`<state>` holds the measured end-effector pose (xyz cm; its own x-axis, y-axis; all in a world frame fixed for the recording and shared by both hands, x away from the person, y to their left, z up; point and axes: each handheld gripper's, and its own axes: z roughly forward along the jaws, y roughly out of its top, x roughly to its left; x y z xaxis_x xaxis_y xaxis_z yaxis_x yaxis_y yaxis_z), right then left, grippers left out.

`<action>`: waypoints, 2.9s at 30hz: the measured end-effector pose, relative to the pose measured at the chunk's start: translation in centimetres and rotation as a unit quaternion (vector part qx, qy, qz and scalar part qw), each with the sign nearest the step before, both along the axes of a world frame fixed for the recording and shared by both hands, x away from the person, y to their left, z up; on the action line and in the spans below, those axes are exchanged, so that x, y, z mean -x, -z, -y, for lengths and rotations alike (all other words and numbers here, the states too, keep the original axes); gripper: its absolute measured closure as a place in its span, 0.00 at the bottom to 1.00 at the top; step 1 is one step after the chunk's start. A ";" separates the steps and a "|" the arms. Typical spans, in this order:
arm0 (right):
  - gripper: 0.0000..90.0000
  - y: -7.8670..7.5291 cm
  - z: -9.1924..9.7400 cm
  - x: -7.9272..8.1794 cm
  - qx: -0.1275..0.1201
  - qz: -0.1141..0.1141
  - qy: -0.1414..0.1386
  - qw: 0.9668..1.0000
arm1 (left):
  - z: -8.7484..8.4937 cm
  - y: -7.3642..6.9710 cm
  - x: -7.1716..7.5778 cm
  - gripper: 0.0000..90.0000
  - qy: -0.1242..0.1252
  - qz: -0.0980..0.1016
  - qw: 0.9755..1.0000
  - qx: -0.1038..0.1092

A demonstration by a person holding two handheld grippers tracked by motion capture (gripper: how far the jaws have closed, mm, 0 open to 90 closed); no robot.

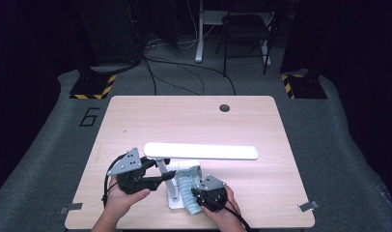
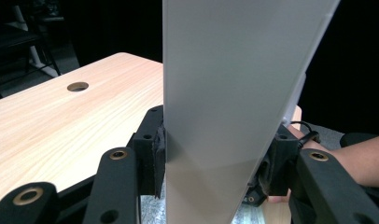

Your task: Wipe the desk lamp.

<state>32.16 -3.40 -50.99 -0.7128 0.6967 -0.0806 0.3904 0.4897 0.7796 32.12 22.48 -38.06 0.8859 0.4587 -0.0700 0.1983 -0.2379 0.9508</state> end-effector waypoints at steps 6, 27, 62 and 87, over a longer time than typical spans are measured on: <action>0.66 -0.1 0.1 -1.2 0.000 -0.013 0.006 1.000 | 0.0 0.1 -0.1 0.58 0.001 -0.001 1.000 0.004; 0.66 -0.1 0.0 -6.2 0.001 -0.012 0.056 0.998 | -0.1 0.2 -0.2 0.57 0.003 -0.005 1.000 0.007; 0.71 -2.1 -3.1 -6.8 -0.091 -0.058 -0.023 0.994 | -0.1 0.2 -0.4 0.57 0.013 -0.001 1.000 0.010; 0.53 -0.3 -5.8 -7.1 -0.038 -0.030 -0.080 0.996 | -0.1 0.2 -0.3 0.57 0.020 -0.006 1.000 0.011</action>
<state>39.26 2.41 -50.66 -0.8166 0.5771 0.0141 0.3602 0.4903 0.7936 32.44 22.60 -38.27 0.9029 0.4204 -0.0898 0.1999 -0.2256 0.9535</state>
